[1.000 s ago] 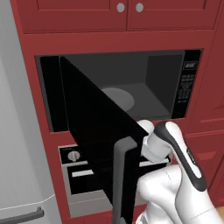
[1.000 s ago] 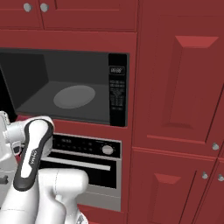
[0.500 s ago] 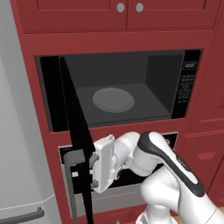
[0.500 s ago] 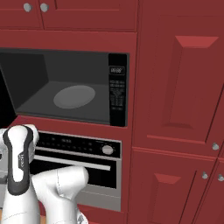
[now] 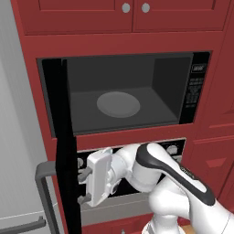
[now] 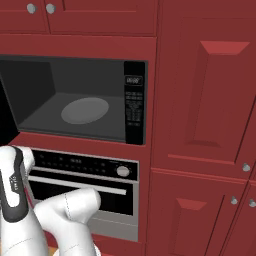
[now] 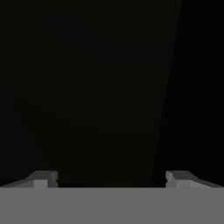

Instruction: Place the sponge inside the microwave to prepare for sanitizing.

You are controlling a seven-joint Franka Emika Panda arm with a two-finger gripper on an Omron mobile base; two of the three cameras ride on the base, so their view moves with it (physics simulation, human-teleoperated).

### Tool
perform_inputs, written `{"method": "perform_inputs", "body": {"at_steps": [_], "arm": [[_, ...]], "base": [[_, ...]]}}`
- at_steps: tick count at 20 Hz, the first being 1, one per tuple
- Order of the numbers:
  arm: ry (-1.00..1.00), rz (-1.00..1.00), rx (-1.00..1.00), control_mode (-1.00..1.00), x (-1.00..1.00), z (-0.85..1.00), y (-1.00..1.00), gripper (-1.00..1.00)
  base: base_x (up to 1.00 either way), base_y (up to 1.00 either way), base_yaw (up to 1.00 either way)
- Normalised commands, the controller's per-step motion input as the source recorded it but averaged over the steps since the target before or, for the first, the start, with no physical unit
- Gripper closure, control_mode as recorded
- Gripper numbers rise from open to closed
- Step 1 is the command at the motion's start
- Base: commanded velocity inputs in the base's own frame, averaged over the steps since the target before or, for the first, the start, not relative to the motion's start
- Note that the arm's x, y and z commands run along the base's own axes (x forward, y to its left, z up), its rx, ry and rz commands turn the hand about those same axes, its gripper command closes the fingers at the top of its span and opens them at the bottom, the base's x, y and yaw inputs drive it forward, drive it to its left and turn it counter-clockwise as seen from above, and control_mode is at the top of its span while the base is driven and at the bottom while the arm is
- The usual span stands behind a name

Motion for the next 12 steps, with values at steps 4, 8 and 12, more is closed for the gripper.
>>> {"method": "perform_inputs", "body": {"at_steps": [4,8,12], "arm": [[-0.03,0.00,0.00,-1.00,0.06,0.06,-0.10,-1.00],[-0.01,-0.03,-0.01,-1.00,0.03,0.09,-0.34,-1.00],[-0.02,-0.12,-0.06,-1.00,0.01,0.09,-0.45,-1.00]], "base": [[0.00,0.00,0.00],[0.00,0.00,0.00],[0.00,0.00,0.00]]}}
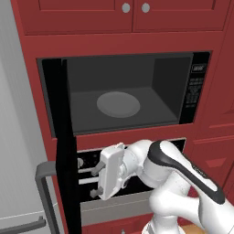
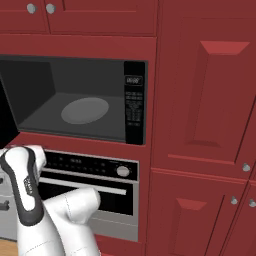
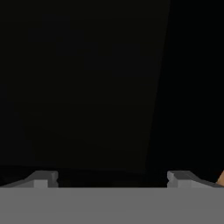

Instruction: Place the sponge inside the microwave to prepare for sanitizing.

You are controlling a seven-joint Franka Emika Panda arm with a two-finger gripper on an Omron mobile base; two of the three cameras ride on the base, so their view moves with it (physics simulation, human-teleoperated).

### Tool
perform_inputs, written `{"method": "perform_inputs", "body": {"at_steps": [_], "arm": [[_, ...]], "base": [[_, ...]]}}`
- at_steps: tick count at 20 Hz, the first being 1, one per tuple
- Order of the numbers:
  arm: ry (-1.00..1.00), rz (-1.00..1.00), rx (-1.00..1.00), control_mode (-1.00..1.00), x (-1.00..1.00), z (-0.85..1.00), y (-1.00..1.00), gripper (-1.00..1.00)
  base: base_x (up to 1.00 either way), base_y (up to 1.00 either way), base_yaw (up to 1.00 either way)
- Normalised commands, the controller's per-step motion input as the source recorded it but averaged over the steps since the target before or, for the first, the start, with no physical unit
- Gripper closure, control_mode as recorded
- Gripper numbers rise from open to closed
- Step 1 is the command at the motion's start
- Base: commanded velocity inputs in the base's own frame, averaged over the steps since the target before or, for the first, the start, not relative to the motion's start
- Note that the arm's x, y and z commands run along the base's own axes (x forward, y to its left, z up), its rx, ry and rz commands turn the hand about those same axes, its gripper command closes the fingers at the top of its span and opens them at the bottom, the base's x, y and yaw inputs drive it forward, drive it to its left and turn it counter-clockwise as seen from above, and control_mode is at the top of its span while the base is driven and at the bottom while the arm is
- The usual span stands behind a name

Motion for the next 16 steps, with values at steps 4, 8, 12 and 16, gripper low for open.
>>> {"method": "perform_inputs", "body": {"at_steps": [4,8,12,16], "arm": [[-0.05,-0.14,-0.12,-1.00,0.00,0.09,-0.48,-1.00],[-0.08,-0.15,-0.23,-1.00,0.00,0.09,-0.41,-1.00],[-0.04,-0.23,-0.28,-1.00,0.07,0.09,-0.37,-1.00],[-0.06,-0.24,-0.25,-1.00,0.05,0.05,-0.40,-1.00]], "base": [[0.00,0.00,0.00],[0.00,0.00,0.00],[0.00,0.00,0.00],[0.00,0.00,0.00]]}}
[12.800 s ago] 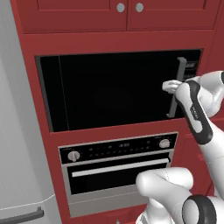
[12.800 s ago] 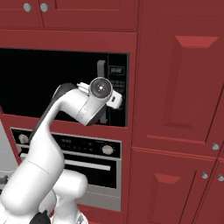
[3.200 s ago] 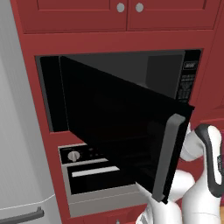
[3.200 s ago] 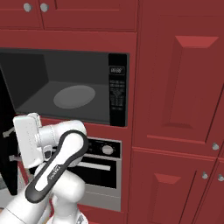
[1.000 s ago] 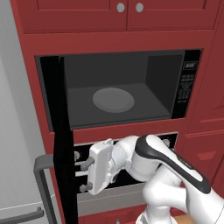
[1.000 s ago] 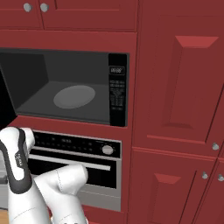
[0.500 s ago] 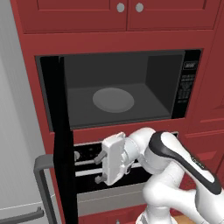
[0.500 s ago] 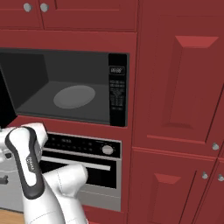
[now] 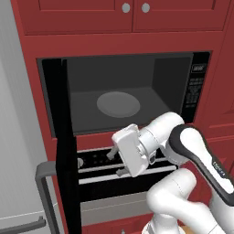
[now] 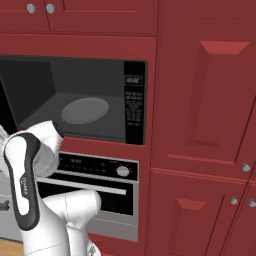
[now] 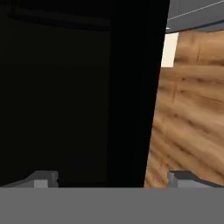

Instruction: Place the sponge inside the microwave to prepare for sanitizing.

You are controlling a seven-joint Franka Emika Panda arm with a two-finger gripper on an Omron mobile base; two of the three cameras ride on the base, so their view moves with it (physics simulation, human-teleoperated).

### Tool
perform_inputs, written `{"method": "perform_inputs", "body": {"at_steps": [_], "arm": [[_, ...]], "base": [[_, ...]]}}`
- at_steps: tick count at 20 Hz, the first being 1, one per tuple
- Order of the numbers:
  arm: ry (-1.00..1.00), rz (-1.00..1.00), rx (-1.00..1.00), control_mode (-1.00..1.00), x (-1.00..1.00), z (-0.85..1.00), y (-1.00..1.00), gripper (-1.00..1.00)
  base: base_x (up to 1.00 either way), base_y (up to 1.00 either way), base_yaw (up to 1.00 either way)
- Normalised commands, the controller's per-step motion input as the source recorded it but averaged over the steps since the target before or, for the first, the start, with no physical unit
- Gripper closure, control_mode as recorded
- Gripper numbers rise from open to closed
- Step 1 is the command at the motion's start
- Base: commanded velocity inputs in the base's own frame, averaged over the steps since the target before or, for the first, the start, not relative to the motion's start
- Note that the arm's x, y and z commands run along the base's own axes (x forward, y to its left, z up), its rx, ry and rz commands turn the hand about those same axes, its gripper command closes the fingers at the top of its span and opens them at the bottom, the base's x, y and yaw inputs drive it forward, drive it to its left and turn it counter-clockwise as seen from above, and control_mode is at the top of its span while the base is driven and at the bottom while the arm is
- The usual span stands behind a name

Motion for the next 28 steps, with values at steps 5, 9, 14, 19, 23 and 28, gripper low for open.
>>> {"method": "perform_inputs", "body": {"at_steps": [5,9,14,19,23,28], "arm": [[-0.10,-0.25,-0.26,-1.00,0.00,0.00,-0.45,-1.00],[-0.08,-0.19,-0.26,-1.00,0.06,0.00,-0.46,-1.00],[-0.01,-0.12,-0.23,-1.00,0.07,0.00,-0.48,-1.00],[0.00,-0.06,-0.22,-1.00,0.04,0.00,-0.49,-1.00],[0.00,-0.01,-0.15,-1.00,0.00,0.00,-0.43,-1.00],[0.00,0.00,-0.04,-1.00,0.00,0.00,-0.29,-1.00]], "base": [[0.00,0.00,0.00],[0.00,0.00,0.00],[0.00,0.00,0.00],[0.00,0.00,0.00],[0.00,0.00,0.00],[0.00,0.00,0.00]]}}
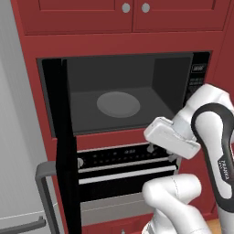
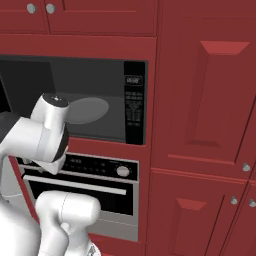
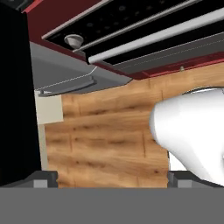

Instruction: Place the sponge inside the microwave to prepare for sanitizing.

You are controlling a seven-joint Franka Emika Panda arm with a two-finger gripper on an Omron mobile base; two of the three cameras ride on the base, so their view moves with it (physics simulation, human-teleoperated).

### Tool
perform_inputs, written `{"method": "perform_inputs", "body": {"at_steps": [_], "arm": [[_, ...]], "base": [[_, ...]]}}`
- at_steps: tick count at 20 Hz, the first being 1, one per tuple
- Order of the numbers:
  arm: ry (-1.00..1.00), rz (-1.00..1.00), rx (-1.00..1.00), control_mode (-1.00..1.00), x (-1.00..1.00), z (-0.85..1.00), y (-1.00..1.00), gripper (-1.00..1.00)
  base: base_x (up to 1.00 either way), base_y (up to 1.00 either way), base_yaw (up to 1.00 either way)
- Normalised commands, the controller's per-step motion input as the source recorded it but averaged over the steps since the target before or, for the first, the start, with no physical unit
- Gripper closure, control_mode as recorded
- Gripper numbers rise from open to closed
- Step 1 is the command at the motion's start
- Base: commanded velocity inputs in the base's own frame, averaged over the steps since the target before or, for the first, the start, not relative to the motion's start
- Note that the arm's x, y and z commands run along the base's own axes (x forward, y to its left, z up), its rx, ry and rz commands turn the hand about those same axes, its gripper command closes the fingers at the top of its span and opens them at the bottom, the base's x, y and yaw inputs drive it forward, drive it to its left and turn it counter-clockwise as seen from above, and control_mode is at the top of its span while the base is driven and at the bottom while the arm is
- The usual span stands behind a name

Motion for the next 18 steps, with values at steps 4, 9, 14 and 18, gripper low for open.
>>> {"method": "perform_inputs", "body": {"at_steps": [4,9,14,18], "arm": [[-0.04,0.13,-0.01,-1.00,0.00,0.00,-0.13,-1.00],[0.00,0.13,-0.08,-1.00,0.09,0.00,-0.09,-1.00],[0.00,0.11,-0.10,-1.00,0.07,0.00,-0.12,-1.00],[0.00,0.13,-0.03,-1.00,0.08,0.00,-0.19,-1.00]], "base": [[0.00,0.00,0.00],[0.00,0.00,0.00],[0.00,0.00,0.00],[0.00,0.00,0.00]]}}
